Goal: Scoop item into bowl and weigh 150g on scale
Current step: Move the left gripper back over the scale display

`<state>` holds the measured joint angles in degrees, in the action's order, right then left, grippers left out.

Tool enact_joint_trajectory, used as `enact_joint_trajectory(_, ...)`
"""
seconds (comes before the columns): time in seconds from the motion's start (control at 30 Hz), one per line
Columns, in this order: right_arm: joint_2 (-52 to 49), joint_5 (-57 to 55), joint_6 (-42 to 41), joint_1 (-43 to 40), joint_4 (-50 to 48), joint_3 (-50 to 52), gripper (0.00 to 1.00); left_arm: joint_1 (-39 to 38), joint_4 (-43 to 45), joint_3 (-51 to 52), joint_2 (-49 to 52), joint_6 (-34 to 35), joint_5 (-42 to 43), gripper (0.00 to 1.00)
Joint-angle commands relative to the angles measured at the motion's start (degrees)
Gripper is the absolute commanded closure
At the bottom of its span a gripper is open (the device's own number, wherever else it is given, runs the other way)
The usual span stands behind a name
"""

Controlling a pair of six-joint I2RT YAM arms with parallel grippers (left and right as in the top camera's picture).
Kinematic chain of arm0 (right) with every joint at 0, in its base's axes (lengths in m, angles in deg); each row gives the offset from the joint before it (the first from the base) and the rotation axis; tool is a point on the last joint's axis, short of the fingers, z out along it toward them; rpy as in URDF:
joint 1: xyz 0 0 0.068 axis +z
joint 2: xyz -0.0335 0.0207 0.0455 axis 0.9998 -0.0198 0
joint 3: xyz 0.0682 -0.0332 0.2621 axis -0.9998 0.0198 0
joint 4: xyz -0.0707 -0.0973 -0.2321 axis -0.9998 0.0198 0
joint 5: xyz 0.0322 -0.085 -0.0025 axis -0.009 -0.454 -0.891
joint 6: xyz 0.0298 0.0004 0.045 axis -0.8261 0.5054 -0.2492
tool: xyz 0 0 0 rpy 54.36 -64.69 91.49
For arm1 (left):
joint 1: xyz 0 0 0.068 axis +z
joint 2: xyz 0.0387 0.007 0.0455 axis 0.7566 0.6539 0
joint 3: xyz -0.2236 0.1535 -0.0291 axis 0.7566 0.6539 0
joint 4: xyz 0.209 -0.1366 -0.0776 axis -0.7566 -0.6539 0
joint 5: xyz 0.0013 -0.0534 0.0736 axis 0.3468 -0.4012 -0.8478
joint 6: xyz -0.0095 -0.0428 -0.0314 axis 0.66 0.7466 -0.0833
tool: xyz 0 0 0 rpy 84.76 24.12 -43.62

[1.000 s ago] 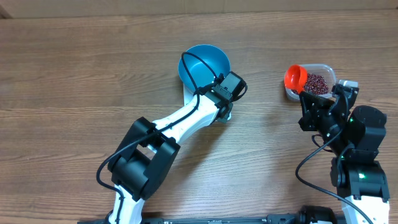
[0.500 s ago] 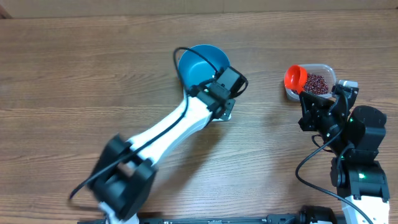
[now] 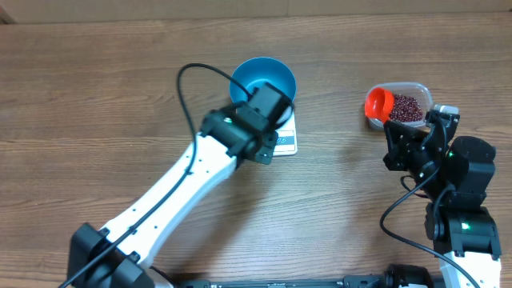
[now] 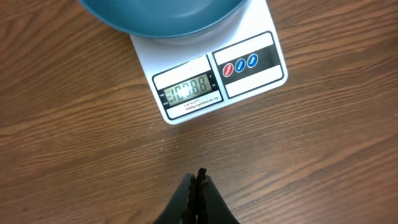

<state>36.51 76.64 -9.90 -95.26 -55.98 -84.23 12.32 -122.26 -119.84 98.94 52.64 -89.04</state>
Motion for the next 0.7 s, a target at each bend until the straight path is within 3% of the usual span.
enact_joint_trajectory(0.0, 0.2, -0.6, 0.5, -0.5, 0.3, -1.5, 0.96, 3.0, 0.2, 1.0, -4.2, -3.8, 7.3, 0.96)
enact_joint_trajectory(0.17, 0.2, -0.6, 0.5, -0.5, 0.3, -1.5, 0.96, 5.0, 1.0, 4.8, -7.8, -6.3, 7.9, 0.96)
enact_joint_trajectory(0.43, 0.2, -0.6, 0.5, -0.5, -0.1, -1.5, 0.96, 5.1, 4.8, 6.9, -8.3, -4.4, 6.7, 0.93)
enact_joint_trajectory(0.47, 0.2, -0.6, 0.5, -0.5, 0.0, -1.5, 0.96, 5.1, 4.8, 6.9, -8.3, -4.4, 6.1, 0.73)
enact_joint_trajectory(0.5, 0.2, -0.6, 0.5, -0.5, 0.0, -1.5, 0.96, 5.1, 4.8, 6.9, -8.3, -4.5, 5.8, 0.17)
enact_joint_trajectory(0.53, 0.2, -0.6, 0.5, -0.5, 0.0, -1.5, 0.97, 5.1, 4.8, 6.9, -8.2, -4.8, 5.6, 0.00)
enact_joint_trajectory(0.67, 0.2, -0.6, 0.5, -0.5, -0.1, -1.5, 0.96, 5.1, 4.4, 6.9, -8.2, -4.9, 5.5, 0.00)
